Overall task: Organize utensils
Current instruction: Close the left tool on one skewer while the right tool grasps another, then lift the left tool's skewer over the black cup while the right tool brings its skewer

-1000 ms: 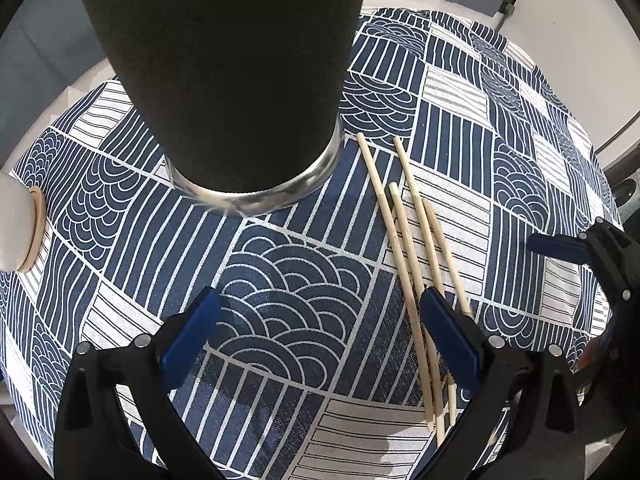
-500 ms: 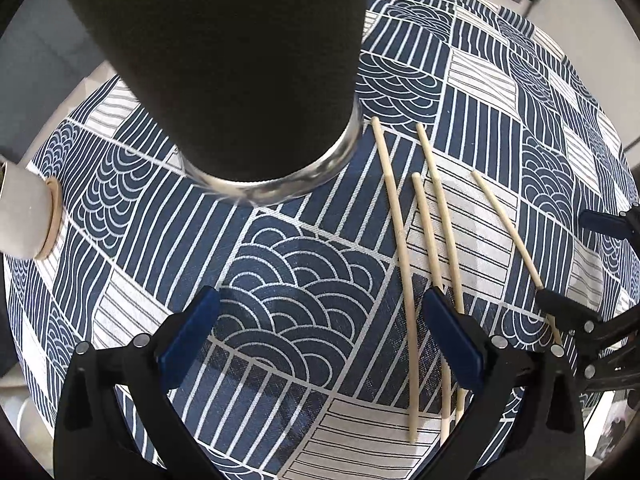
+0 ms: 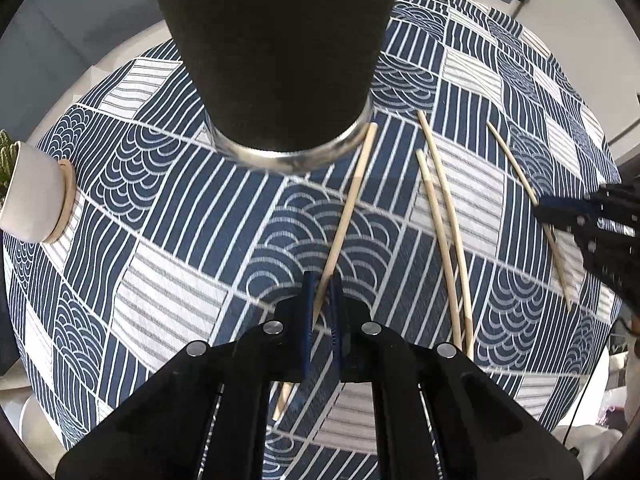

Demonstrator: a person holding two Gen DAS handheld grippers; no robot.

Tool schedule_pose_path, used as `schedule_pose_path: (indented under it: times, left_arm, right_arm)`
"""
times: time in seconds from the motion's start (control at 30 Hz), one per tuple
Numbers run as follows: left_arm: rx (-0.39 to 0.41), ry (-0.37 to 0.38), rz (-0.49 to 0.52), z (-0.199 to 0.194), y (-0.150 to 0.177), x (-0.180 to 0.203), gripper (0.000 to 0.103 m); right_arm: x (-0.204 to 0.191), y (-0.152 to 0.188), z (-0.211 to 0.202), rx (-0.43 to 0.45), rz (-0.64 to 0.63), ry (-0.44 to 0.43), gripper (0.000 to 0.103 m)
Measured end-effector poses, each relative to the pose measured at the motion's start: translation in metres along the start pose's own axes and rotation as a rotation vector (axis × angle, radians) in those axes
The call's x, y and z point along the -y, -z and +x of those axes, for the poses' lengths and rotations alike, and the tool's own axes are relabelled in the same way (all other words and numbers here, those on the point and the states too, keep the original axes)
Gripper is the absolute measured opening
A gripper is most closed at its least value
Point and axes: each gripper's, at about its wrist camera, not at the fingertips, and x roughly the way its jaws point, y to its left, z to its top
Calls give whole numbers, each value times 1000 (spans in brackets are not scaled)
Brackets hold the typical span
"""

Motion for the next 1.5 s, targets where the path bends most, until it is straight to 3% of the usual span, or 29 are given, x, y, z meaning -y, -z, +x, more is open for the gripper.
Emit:
schedule_pose_path:
  times: [0.23,0.43,0.7,0.83,1.13,1.33,1.5]
  left_arm:
    - [-41,6,-33,-8,26,-2,6]
    - [-50,22,-115,-19,55,-18,5]
    - [-55,-10,-212,-37,107,-40,5]
    - [-38,-38,-272,-50,116,-61,5]
    - [77,-141,-339,-112,108,-112,5]
    - [161,-151,-366,-138,69,-113,5]
    - [253,-162,-331,-170,35,-114,5]
  right_arm:
    - [2,5,-7,-13,-8,34,4]
    - [34,18,-17,-2,38,28,4]
    - [64,27,-32,24,76,22,4]
    - [51,19,-33,50,60,35,4]
    - [27,-24,-66,173,-22,19,4]
    - [16,-44,-101,271,-51,-19,4]
    - [9,-68,-132,365,-48,-53,4]
